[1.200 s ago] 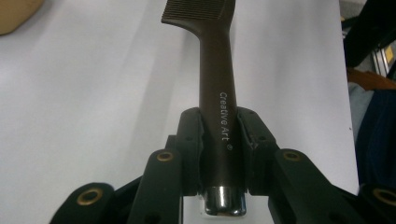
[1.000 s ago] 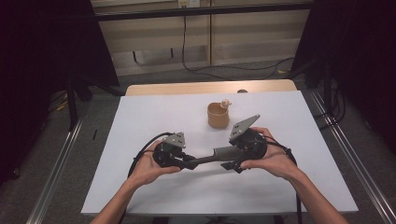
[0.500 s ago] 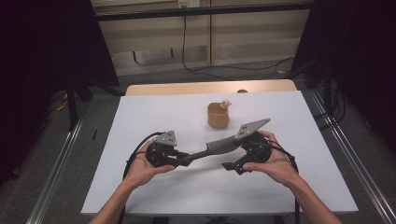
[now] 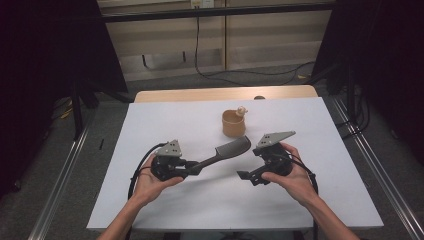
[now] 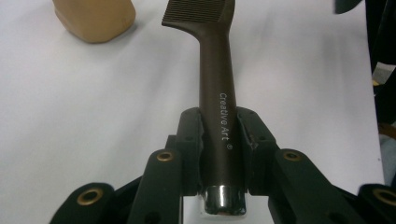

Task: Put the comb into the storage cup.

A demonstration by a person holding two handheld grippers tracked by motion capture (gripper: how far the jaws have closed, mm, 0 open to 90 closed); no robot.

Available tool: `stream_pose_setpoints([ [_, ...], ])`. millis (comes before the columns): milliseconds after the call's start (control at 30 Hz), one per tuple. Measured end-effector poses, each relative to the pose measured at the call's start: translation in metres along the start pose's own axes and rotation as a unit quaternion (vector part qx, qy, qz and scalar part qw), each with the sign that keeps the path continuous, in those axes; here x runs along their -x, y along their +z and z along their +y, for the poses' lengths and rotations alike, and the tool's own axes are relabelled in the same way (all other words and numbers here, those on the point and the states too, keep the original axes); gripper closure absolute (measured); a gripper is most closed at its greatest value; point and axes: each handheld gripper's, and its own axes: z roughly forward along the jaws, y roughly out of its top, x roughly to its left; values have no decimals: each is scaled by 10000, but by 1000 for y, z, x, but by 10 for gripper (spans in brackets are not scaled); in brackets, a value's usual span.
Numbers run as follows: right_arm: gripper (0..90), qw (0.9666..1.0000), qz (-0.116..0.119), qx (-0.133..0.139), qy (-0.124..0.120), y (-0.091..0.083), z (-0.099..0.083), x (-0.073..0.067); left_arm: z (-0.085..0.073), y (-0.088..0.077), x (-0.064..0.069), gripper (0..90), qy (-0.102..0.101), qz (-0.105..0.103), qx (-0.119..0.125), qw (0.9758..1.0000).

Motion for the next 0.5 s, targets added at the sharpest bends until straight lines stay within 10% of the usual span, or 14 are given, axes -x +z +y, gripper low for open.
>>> stream_pose_setpoints([
  [300, 44, 9990, -7, 377, 221, -1, -4, -5, 0, -6, 5, 727, -118, -56, 217, 9997],
  [500, 60, 9965, -438, 690, 166, -6, -8, -12, 0, -18, 11, 727, -126, 87, 503, 9986],
])
